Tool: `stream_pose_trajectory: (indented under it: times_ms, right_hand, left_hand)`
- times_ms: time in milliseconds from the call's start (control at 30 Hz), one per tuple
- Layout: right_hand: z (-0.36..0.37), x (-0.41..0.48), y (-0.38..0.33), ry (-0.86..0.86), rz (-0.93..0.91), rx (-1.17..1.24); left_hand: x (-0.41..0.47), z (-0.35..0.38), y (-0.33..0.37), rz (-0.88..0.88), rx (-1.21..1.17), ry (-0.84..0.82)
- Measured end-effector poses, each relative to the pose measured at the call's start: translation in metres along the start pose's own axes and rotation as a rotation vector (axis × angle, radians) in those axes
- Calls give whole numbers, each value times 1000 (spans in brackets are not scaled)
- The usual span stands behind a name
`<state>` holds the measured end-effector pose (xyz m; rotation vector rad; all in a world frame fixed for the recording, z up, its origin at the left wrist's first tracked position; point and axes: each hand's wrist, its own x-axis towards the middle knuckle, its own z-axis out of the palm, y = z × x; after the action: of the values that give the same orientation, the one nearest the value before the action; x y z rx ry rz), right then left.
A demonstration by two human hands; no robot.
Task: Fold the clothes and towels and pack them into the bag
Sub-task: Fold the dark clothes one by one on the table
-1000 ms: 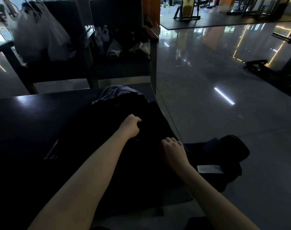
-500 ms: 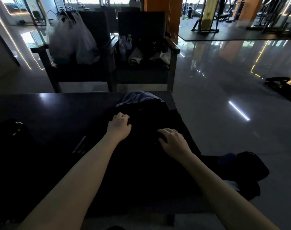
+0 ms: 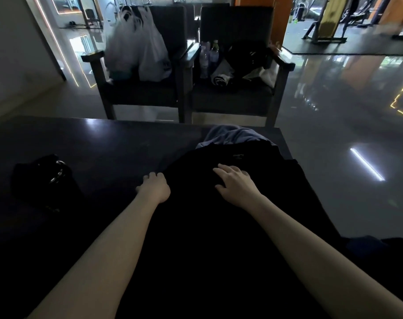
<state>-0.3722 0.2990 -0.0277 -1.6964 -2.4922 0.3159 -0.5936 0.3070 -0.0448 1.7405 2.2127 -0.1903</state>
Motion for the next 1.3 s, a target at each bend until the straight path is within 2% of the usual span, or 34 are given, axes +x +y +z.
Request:
stream_pose_trajectory:
  times_ms: [100,233,367,533,667,767,867,967,1100,1200,1300]
  right_hand:
    - [8,11,-5,6,28,-38]
    - [10,16,-9,12,54,-50]
    - [5,12,-14,35,23,-16]
    - [-3,7,-28,129,64,226]
    - [-8,18,-44,87,277,630]
    - [-10,30,-61,-43,405,840]
    - [-9,35,-71,-165,492,836]
    - [-4,36,-69,-133,511,829]
    - [-8,31,-64,-20,530,941]
    - [-17,29,-61,11,551,1123]
    - [-29,25,-65,14,583,1229]
  left_hand:
    - [4,-4,-5,-81,33,-19]
    - [4,-15,-7,-112,-27,-170]
    - [-4,-22,-8,-85,-94,-26]
    - [-21,-37,-7,72,-317,76]
    - [-43,-44,1,248,-297,149]
    - [-58,-45,8,309,-276,87]
    - [-67,-37,13,361,-275,-19]
    - [-72,-30,12,392,-194,-120]
    - [-76,-37,1,250,-62,-227]
    - [-84,-57,-8,222,-151,-54]
    - [-102,-78,-8,299,-296,171]
